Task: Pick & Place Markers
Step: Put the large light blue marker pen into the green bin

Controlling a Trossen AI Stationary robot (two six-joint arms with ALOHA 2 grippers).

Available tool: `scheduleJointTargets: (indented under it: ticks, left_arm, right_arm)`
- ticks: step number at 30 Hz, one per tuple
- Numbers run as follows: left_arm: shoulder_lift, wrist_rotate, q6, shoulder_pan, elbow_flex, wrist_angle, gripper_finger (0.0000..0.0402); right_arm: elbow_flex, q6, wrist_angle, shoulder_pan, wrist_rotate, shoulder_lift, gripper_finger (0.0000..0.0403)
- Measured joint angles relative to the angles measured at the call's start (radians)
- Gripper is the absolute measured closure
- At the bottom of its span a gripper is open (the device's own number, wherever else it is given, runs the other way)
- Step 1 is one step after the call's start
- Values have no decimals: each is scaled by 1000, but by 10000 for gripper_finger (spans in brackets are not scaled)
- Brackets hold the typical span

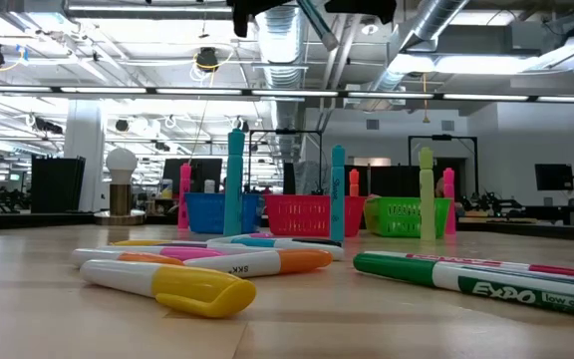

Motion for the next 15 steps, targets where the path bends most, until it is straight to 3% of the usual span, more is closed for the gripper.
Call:
scheduleJointTargets:
  ticks: [15]
  left_arm:
    - [30,1,-26,-38,0,108,316]
  right_arm:
    - [0,0,1,-5,-2,0,199]
